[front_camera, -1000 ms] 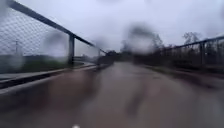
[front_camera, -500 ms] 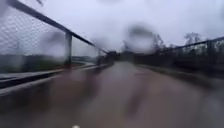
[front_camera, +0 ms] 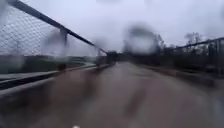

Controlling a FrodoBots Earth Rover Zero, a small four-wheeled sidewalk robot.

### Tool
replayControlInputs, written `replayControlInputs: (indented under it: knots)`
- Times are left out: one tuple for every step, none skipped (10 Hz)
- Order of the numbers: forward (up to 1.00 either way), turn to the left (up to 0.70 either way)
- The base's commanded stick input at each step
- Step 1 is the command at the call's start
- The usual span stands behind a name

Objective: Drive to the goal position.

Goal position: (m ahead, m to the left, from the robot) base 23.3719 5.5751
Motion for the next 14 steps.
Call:
replayControlInputs:
  knots:
    - [0.70, 0.00]
    - [0.70, 0.00]
    - [0.70, 0.00]
    - [0.70, 0.00]
    - [0.70, 0.00]
    - [0.70, 0.00]
    - [0.70, -0.01]
    - [0.70, -0.17]
    - [0.70, -0.35]
    - [0.70, -0.35]
    - [0.70, 0.00]
    - [0.70, 0.00]
    - [0.70, 0.00]
    - [0.70, 0.00]
